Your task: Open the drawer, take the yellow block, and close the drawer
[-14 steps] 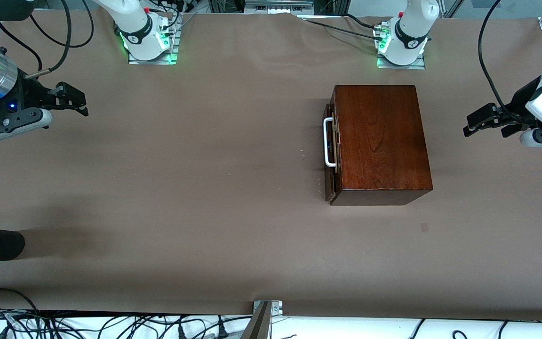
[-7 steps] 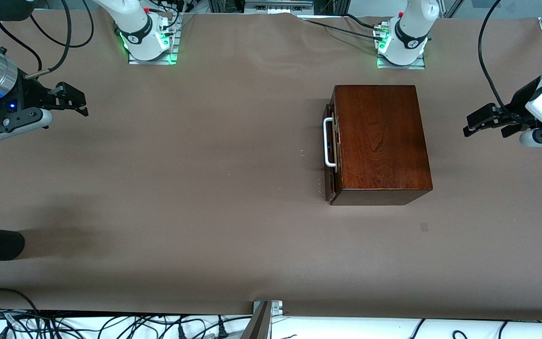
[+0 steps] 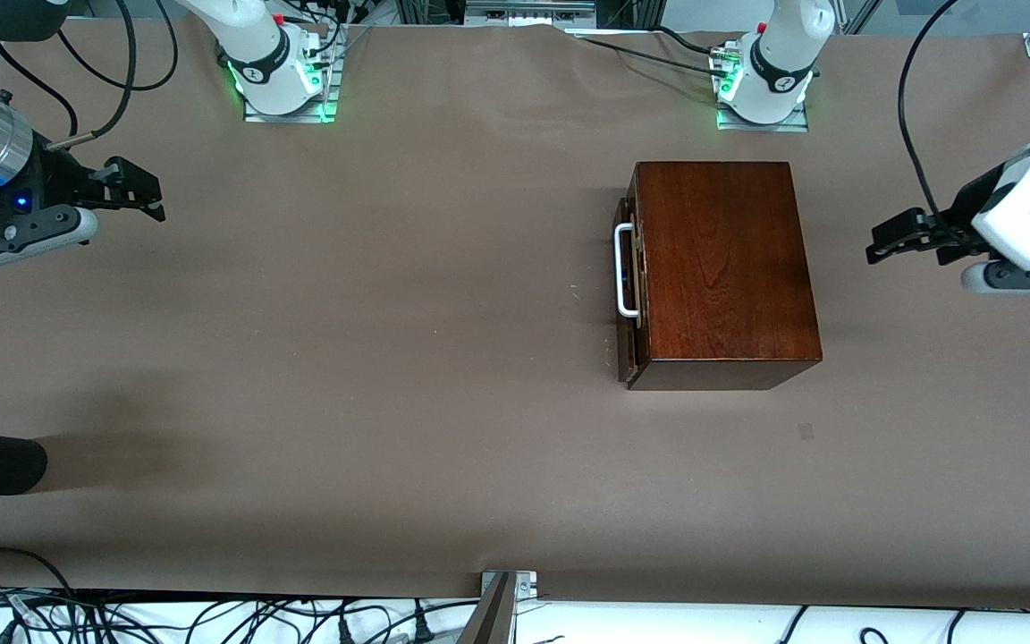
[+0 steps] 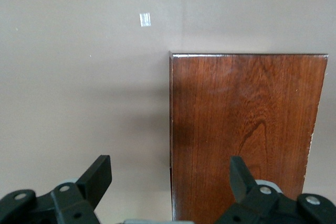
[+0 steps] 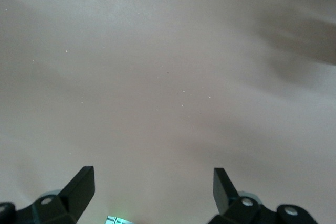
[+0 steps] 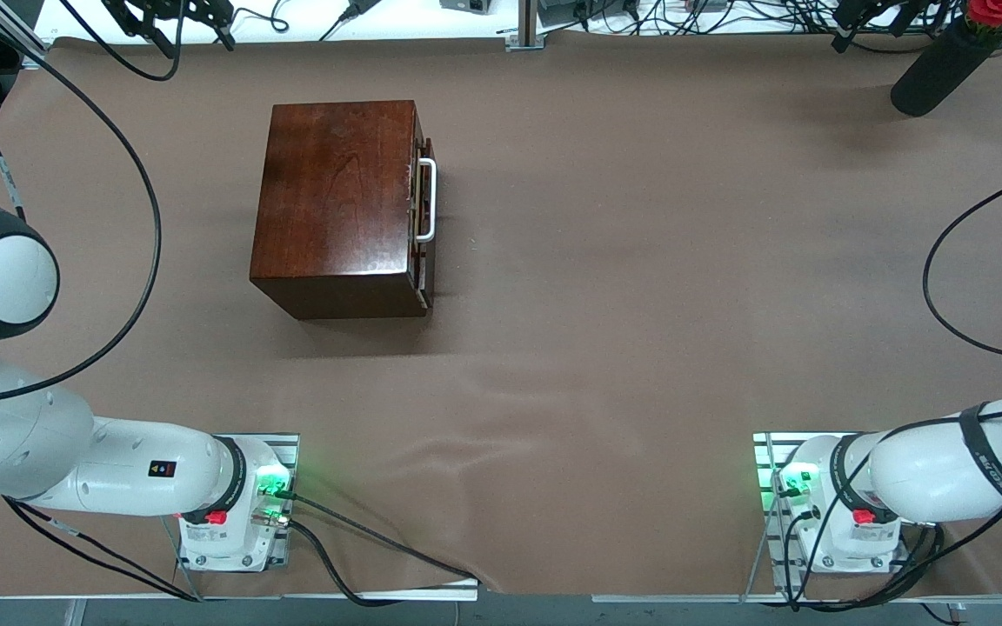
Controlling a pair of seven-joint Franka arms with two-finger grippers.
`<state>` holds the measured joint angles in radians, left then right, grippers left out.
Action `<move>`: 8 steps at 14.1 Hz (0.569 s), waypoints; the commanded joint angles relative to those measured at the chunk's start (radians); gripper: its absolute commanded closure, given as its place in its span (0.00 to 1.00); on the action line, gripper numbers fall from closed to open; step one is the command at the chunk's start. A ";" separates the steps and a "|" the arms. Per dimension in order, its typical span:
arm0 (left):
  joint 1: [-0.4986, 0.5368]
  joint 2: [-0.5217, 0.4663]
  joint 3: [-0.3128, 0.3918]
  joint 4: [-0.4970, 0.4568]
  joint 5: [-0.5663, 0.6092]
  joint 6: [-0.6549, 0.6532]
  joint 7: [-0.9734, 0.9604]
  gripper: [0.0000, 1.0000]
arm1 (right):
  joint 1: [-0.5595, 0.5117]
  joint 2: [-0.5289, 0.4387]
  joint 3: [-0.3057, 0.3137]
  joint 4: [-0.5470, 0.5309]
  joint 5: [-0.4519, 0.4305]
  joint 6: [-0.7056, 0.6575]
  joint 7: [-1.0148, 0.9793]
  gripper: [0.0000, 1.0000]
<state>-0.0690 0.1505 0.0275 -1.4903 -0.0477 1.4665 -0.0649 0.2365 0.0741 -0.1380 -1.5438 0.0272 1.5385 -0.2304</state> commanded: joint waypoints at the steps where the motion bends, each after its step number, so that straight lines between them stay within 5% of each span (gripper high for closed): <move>1: -0.026 0.018 -0.006 0.027 -0.021 -0.043 -0.007 0.00 | 0.001 0.003 0.001 0.013 -0.013 -0.003 0.006 0.00; 8: -0.074 0.069 -0.194 0.022 -0.009 -0.011 -0.152 0.00 | 0.001 0.003 0.001 0.011 -0.013 -0.004 0.006 0.00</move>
<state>-0.1252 0.1749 -0.1306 -1.4897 -0.0526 1.4206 -0.1550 0.2364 0.0742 -0.1388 -1.5438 0.0271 1.5389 -0.2304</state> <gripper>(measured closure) 0.000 0.000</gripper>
